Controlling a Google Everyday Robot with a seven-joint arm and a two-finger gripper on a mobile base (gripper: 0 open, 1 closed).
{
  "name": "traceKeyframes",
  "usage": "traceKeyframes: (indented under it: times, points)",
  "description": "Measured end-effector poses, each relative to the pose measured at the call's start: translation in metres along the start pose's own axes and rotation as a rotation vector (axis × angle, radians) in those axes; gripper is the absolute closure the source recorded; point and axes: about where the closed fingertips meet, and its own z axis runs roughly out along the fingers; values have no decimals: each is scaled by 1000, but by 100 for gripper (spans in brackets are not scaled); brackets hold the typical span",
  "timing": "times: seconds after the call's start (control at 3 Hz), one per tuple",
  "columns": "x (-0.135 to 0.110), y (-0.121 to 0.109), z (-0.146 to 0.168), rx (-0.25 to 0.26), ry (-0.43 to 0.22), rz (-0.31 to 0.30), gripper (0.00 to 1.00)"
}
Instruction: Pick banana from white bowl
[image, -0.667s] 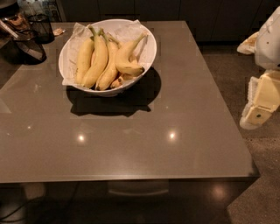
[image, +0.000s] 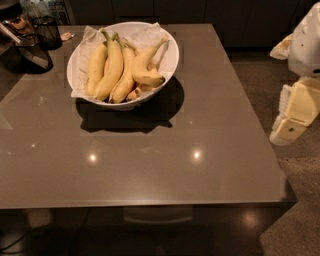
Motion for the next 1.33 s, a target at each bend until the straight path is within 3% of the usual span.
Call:
traceKeyframes:
  times: [0.67, 1.33]
  points:
    - [-78, -10, 20, -39, 61, 3, 0]
    - [-85, -11, 18, -27, 11, 35, 0]
